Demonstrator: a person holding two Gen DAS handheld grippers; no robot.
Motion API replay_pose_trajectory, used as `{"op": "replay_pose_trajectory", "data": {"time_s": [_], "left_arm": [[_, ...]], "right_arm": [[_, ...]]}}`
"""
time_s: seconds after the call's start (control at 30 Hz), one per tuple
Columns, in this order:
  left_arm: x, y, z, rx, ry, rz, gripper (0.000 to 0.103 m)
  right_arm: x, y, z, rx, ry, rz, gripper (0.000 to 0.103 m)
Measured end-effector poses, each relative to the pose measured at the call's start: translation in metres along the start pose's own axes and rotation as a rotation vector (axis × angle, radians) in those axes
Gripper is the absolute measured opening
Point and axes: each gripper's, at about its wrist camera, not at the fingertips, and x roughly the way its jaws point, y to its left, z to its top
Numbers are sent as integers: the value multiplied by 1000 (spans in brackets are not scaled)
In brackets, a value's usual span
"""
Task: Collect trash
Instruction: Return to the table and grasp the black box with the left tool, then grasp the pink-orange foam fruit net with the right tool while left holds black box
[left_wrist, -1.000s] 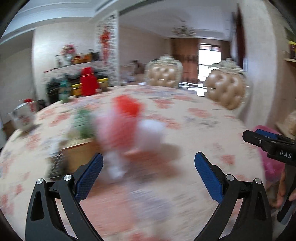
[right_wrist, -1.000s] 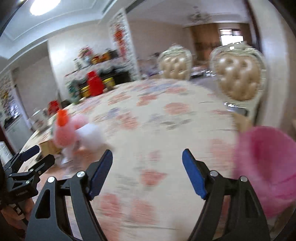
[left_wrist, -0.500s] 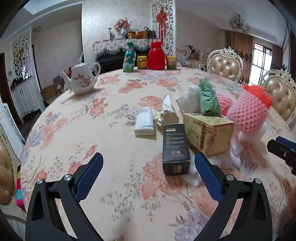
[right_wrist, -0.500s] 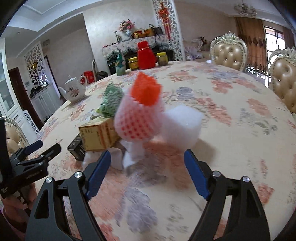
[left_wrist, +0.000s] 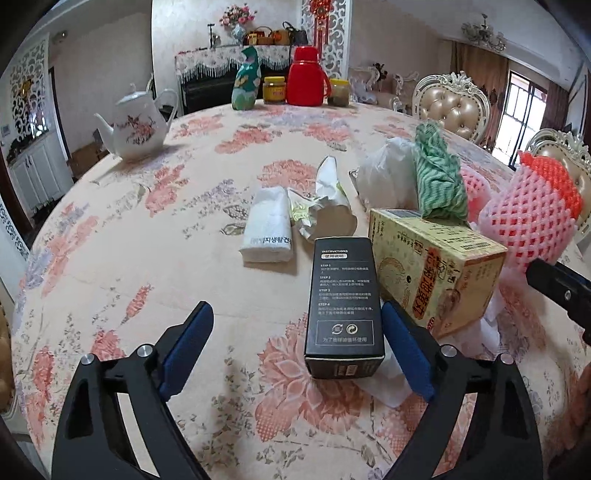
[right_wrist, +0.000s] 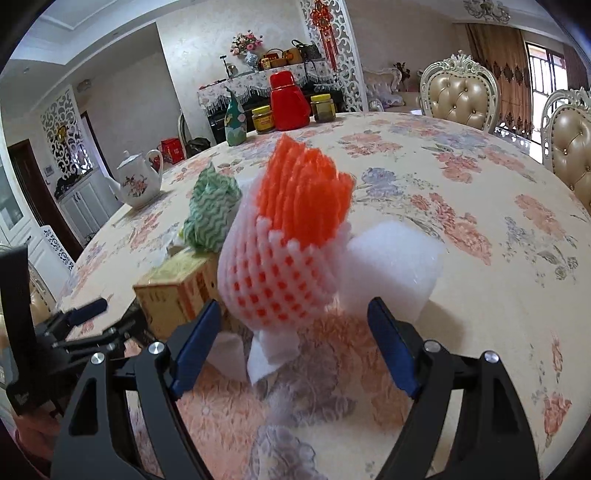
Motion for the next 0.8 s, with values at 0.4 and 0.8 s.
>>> {"op": "replay_pose_trajectory", "data": {"time_s": [0.4, 0.8], "left_arm": [[1, -12, 2, 26, -3, -25, 42], [-56, -13, -20, 11, -157, -52, 39]], "right_arm": [[-2, 2, -1, -16, -46, 25, 43], [-50, -6, -18, -25, -105, 30, 41]]}}
